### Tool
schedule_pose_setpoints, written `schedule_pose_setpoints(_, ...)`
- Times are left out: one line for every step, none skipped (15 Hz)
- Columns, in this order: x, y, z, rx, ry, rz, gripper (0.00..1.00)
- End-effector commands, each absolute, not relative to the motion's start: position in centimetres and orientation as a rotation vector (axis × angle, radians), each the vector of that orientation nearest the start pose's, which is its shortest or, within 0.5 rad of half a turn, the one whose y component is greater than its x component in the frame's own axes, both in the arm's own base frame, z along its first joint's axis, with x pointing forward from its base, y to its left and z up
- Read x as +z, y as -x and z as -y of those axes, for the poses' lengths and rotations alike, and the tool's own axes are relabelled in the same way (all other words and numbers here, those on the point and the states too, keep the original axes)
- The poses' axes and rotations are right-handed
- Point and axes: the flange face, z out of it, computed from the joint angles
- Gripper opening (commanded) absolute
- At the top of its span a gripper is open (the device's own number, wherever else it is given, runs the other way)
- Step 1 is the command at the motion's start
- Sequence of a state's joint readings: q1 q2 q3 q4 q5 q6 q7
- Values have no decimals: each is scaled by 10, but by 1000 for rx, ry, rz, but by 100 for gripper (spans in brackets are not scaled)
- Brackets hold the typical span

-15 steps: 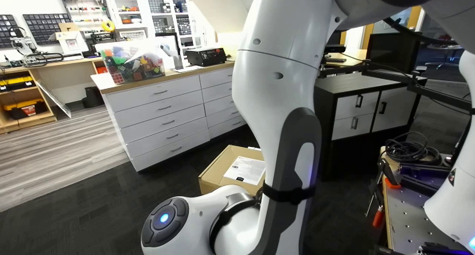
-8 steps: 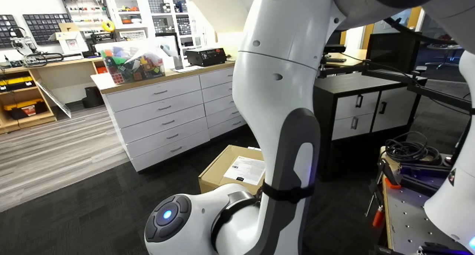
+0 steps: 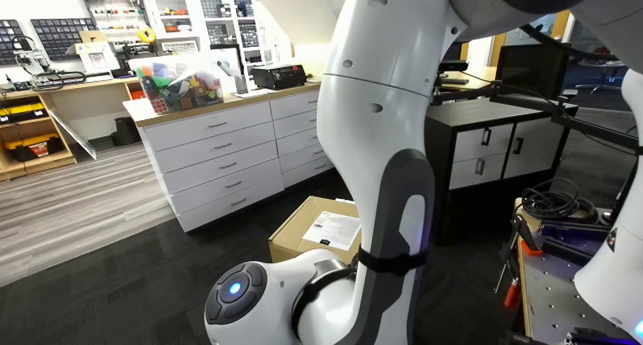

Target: Pick up the pen and put it in the cup

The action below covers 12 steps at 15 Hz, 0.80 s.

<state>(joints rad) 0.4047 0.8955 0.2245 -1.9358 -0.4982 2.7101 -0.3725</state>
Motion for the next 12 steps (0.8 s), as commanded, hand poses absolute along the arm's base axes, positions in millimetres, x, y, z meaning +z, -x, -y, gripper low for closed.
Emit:
schedule_pose_setpoints(26, -444, -350, 78, 2448, 1981, 100)
schedule_pose_setpoints(26, -444, -350, 76, 2451, 1980, 100)
schedule_pose_setpoints(26, -444, -349, 74, 2451, 1979, 85)
schedule_pose_setpoints(26, -445, -349, 69, 2453, 1986, 75)
schedule_pose_setpoints(27, -446, -349, 66, 2454, 1987, 74)
schedule_pose_setpoints(27, -447, -348, 62, 2455, 1985, 67)
schedule_pose_setpoints(27, -448, -348, 59, 2457, 1983, 61)
schedule_pose_setpoints(27, -448, -347, 56, 2459, 1983, 53)
schedule_pose_setpoints(27, -449, -346, 53, 2460, 1981, 47)
schedule_pose_setpoints(27, -449, -346, 54, 2461, 1981, 39)
schedule_pose_setpoints(27, -449, -346, 52, 2461, 1980, 34)
schedule_pose_setpoints(27, -450, -346, 49, 2464, 1975, 27)
